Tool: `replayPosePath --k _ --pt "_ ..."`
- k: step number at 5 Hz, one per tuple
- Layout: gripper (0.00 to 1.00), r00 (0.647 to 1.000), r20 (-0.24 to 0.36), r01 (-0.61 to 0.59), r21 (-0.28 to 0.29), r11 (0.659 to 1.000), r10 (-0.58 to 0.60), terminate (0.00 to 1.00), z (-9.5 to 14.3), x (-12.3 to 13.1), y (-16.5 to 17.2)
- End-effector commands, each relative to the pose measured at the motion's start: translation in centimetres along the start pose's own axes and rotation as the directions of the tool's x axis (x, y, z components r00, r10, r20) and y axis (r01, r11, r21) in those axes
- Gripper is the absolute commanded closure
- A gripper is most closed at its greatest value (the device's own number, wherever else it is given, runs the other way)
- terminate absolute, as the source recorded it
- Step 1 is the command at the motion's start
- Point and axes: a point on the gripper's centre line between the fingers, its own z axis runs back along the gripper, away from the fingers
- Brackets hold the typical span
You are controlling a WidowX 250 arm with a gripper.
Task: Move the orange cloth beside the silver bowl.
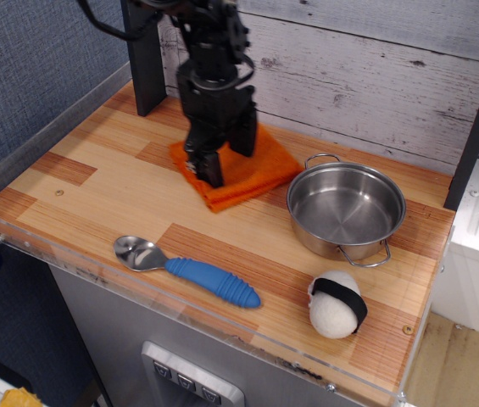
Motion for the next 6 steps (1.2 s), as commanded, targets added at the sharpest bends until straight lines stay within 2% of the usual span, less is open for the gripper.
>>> replayPosePath --k 1,4,6 --pt "0.0 0.998 -0.015 0.065 -0.029 0.997 -0.065 0.0 1.5 -3.3 0.0" --pt "0.0 0.999 -0.017 -0.038 -0.078 0.996 0.037 0.0 3.5 -1.5 0.3" --pt "0.0 0.995 -0.036 -0.098 -0.144 0.985 0.094 0.0 6.9 -1.0 -0.2"
